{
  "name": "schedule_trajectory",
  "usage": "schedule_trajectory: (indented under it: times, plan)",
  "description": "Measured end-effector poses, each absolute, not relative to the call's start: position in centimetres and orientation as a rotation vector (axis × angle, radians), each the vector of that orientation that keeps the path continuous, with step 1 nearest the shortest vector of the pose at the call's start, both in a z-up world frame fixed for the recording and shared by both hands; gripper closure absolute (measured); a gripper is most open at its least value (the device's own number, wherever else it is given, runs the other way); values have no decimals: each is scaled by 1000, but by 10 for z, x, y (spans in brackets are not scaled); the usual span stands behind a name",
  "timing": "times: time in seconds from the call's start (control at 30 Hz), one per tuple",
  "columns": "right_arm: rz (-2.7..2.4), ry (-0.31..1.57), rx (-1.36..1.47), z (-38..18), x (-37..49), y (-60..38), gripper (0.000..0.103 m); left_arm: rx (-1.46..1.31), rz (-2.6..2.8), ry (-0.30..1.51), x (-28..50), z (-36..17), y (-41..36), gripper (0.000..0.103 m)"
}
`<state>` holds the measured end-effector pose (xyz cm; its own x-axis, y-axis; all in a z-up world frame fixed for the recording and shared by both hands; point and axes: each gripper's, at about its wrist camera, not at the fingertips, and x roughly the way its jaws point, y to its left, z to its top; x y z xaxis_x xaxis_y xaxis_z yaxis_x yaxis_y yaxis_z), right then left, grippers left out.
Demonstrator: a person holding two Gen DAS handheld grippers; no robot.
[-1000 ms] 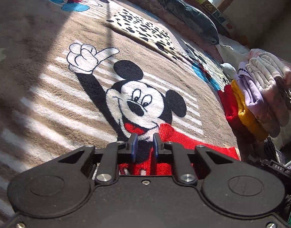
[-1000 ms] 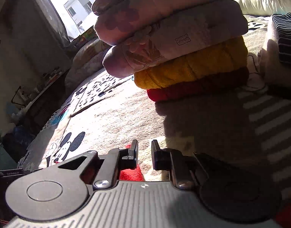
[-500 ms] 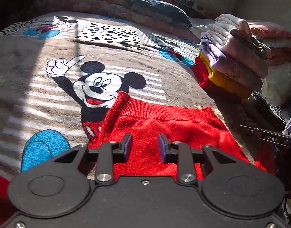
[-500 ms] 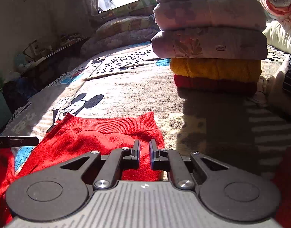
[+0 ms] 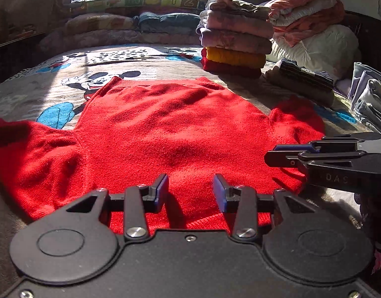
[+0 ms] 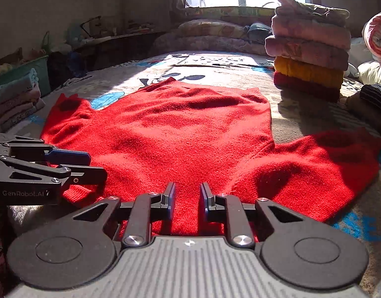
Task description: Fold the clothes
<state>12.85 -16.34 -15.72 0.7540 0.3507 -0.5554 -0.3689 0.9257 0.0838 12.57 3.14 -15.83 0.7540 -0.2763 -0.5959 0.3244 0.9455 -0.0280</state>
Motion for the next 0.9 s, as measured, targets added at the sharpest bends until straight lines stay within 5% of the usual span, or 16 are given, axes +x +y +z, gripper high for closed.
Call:
schedule_trajectory:
  times: [0.2,0.43,0.7,0.9]
  plan:
    - [438,466,-104,-146,85,-137,75,165,-260,530,99,-152,28,60]
    - [412,516,-156,-176,76,-121,68,238,-199,526,84,-182,23,50]
    - [395,532,-87,-175,67,-129,65,109,-200,586,80,-183,41,19]
    - [392,576,23,-175,59,-146,61,112,-209,601,73,-182,42,18]
